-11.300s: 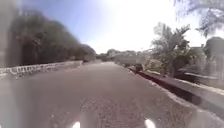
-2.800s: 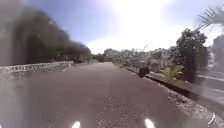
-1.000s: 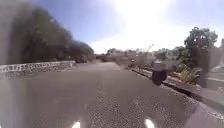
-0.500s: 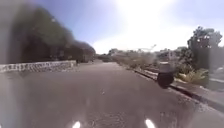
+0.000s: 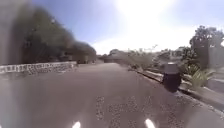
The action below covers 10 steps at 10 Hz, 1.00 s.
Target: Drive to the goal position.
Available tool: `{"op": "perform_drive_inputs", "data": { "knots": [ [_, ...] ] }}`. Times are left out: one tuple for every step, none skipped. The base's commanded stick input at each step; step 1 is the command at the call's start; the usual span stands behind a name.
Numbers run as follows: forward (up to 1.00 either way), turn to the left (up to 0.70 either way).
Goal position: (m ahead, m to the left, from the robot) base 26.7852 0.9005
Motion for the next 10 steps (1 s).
{"op": "perform_drive_inputs", "data": {
  "knots": [
    [0.5,0.0],
    [0.5,0.0],
    [0.5,0.0],
    [0.5,0.0],
    [0.5,0.0],
    [0.5,0.0],
    [0.5,0.0],
    [0.5,0.0],
    [0.5,-0.5],
    [0.5,-0.5]
  ]
}}
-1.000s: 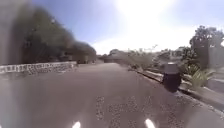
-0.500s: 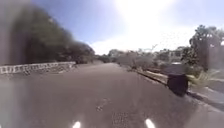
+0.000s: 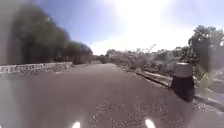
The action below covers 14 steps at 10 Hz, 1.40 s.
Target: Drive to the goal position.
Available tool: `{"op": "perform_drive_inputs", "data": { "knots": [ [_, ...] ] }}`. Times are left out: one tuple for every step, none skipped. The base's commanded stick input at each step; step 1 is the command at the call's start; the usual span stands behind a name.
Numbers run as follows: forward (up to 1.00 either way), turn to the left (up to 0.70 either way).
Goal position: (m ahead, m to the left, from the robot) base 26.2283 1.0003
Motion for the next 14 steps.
{"op": "perform_drive_inputs", "data": {
  "knots": [
    [0.5,-0.41],
    [0.5,-0.21],
    [0.5,-0.01],
    [0.5,0.0],
    [0.5,0.0],
    [0.5,0.0],
    [0.5,0.0],
    [0.5,0.0],
    [0.5,0.0],
    [0.5,0.0],
    [0.5,-0.06],
    [0.5,-0.23],
    [0.5,-0.4],
    [0.5,-0.29]
  ]
}}
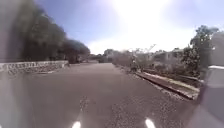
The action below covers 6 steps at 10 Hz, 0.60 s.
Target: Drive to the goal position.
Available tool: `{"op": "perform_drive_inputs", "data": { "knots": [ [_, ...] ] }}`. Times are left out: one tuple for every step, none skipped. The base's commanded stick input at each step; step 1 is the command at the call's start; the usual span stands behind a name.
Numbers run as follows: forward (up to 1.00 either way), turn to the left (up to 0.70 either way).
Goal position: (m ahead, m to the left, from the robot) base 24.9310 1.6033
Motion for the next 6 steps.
{"op": "perform_drive_inputs", "data": {
  "knots": [
    [0.5,-0.12],
    [0.5,0.0],
    [0.5,0.0],
    [0.5,0.0],
    [0.5,0.0],
    [0.5,0.0]
  ]
}}
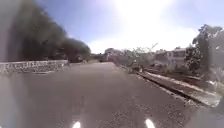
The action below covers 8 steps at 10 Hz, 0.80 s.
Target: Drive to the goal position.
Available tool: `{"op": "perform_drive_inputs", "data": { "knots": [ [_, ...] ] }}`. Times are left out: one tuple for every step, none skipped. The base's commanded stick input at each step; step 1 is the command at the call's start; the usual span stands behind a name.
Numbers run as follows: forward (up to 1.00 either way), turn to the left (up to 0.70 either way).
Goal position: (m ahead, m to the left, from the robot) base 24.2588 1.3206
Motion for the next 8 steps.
{"op": "perform_drive_inputs", "data": {
  "knots": [
    [0.5,0.0],
    [0.5,0.0],
    [0.5,0.0],
    [0.5,0.0],
    [0.5,0.0],
    [0.5,0.0],
    [0.5,0.0],
    [0.5,0.0]
  ]
}}
